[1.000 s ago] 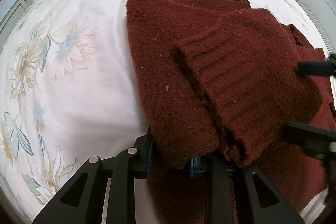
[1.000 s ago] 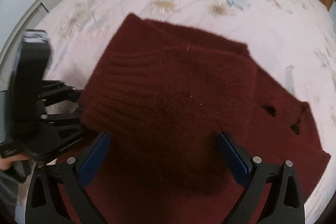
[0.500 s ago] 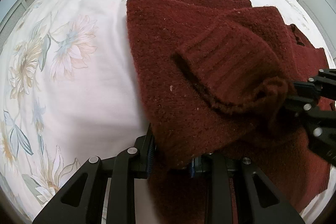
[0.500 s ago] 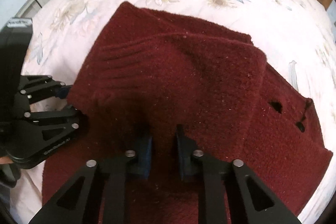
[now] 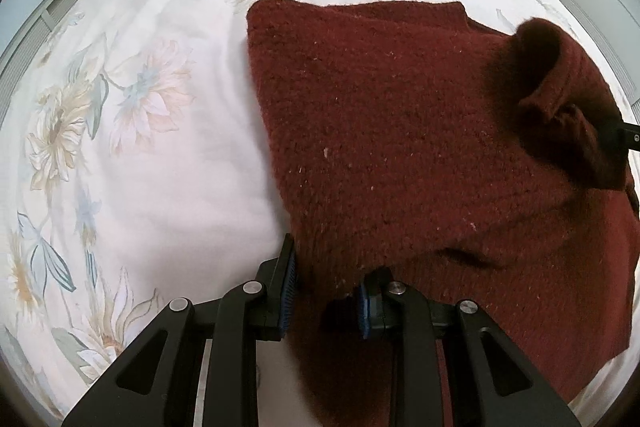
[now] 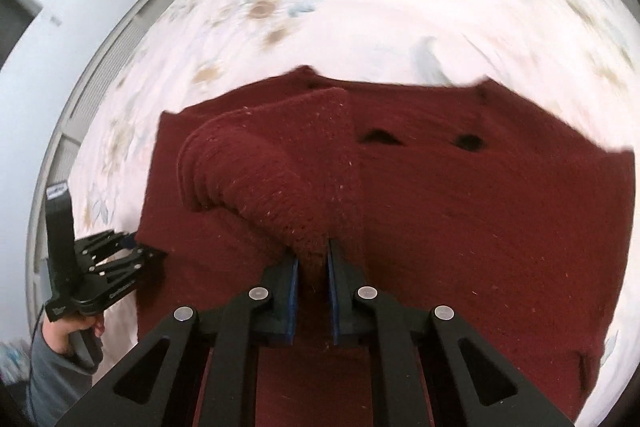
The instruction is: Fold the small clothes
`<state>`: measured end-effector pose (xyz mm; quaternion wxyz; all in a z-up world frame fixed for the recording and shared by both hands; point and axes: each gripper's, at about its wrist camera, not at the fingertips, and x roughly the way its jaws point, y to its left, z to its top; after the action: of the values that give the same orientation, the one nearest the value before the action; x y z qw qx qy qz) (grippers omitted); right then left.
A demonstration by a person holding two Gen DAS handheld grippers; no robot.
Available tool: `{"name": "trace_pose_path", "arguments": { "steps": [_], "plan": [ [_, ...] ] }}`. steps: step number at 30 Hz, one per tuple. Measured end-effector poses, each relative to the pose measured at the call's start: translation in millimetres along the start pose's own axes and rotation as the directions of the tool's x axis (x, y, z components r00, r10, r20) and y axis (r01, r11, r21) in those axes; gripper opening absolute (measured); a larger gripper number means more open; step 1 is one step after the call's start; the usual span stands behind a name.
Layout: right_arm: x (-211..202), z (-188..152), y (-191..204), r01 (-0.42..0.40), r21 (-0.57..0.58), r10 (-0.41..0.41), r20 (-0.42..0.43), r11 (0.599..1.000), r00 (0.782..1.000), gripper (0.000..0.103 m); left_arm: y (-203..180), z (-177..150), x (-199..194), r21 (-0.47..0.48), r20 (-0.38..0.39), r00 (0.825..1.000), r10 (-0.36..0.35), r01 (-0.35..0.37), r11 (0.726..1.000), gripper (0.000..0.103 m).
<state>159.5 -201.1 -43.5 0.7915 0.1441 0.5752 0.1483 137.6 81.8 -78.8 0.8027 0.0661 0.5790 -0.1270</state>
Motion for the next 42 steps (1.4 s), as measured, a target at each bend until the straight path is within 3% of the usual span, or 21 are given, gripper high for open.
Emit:
{"name": "trace_pose_path", "arguments": {
  "steps": [9, 17, 19, 21, 23, 25, 27, 31, 35, 40, 41, 42],
  "plan": [
    [-0.1, -13.6, -39.2, 0.009, 0.13, -0.008, -0.011, 0.991, 1.0, 0.014, -1.9, 2.1, 4.2, -0.006, -0.012, 1.0, -0.001, 0.001, 1.0, 0.022],
    [-18.7, -18.4, -67.6, 0.108, 0.199, -0.11, 0.0, 0.974, 0.994, 0.03, -5.9, 7.6, 7.7, -0.006, -0.016, 1.0, 0.001, -0.002, 1.0, 0.022],
    [-24.5, -21.7, -80.1, 0.126, 0.237, -0.129, -0.005, 0.963, 0.992, 0.052, -5.3, 4.4, 6.5, -0.006, -0.014, 1.0, 0.002, -0.002, 1.0, 0.022],
    [-31.6, -24.3, -90.8, 0.161, 0.26, -0.164, -0.011, 0.952, 0.986, 0.063, -5.4, 3.7, 6.1, -0.009, -0.011, 1.0, 0.003, -0.003, 1.0, 0.022],
    [-40.1, -25.9, -97.4, 0.173, 0.275, -0.181, 0.002, 0.946, 0.984, 0.064, -6.6, 3.6, 6.2, -0.009, -0.009, 1.0, 0.003, -0.004, 1.0, 0.022],
    [-48.5, -25.8, -102.2, 0.173, 0.295, -0.189, 0.025, 0.94, 0.982, 0.075, -7.0, 3.2, 6.1, -0.009, -0.01, 1.0, 0.004, -0.004, 1.0, 0.022],
    [-59.4, -23.8, -108.6, 0.16, 0.328, -0.189, 0.058, 0.931, 0.98, 0.08, -7.2, 2.0, 7.3, -0.006, -0.01, 1.0, 0.005, -0.005, 1.0, 0.022],
    [-64.3, -15.1, -115.7, 0.13, 0.366, -0.169, 0.077, 0.921, 0.983, 0.081, -11.0, -0.2, 5.7, -0.003, -0.007, 1.0, 0.011, -0.011, 1.0, 0.022],
    [-31.1, -6.3, -111.5, 0.191, 0.325, -0.196, -0.016, 0.926, 0.98, 0.082, -11.7, -3.0, 5.5, -0.01, -0.005, 1.0, 0.011, -0.011, 1.0, 0.022],
    [-7.6, -7.4, -96.1, 0.183, 0.27, -0.183, -0.027, 0.945, 0.983, 0.082, -12.7, -4.5, 4.8, -0.008, -0.003, 1.0, 0.01, -0.01, 1.0, 0.022],
    [-7.1, -8.2, -92.1, 0.186, 0.252, -0.185, -0.026, 0.95, 0.982, 0.08, -12.8, -4.6, 4.8, -0.009, -0.003, 1.0, 0.011, -0.011, 1.0, 0.022],
    [-5.2, -7.7, -83.0, 0.205, 0.216, -0.204, -0.027, 0.955, 0.979, 0.062, -13.1, -4.8, 4.3, -0.011, -0.003, 1.0, 0.011, -0.011, 1.0, 0.022]
  ]
}}
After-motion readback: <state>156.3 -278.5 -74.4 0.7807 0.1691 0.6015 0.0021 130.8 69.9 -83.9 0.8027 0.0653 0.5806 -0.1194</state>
